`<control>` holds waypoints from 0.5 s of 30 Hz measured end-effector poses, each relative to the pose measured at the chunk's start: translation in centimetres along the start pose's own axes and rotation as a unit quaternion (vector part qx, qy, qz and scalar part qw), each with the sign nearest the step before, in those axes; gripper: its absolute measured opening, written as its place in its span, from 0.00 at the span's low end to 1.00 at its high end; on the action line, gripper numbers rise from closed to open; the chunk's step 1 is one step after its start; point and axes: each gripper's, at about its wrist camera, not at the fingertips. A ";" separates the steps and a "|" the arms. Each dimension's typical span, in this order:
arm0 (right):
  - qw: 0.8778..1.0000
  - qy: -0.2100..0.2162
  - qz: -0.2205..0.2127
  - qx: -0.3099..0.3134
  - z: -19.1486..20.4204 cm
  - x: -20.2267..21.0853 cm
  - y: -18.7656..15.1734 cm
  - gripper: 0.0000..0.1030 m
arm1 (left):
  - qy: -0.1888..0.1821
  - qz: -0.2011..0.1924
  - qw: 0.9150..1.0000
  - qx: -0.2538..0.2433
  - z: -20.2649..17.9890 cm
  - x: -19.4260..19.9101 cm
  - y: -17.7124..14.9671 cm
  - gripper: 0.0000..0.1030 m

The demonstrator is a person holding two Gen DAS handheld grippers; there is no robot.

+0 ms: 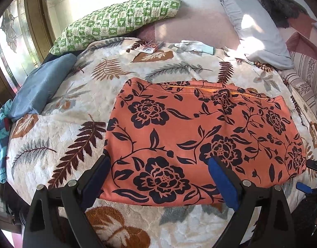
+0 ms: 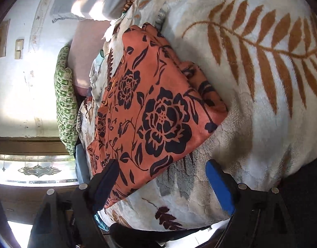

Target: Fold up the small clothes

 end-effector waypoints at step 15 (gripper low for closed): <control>0.999 0.006 -0.030 -0.033 -1.3 1.7 1.0 0.85 | -0.022 0.017 1.000 0.012 -0.9 -0.7 -0.2 0.93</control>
Point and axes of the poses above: each gripper's, at about its wrist camera, not at the fingertips, and x roughly against the way its jaws point, z to its left, y to its top, and after that the axes turned 6 degrees about -z, right-handed
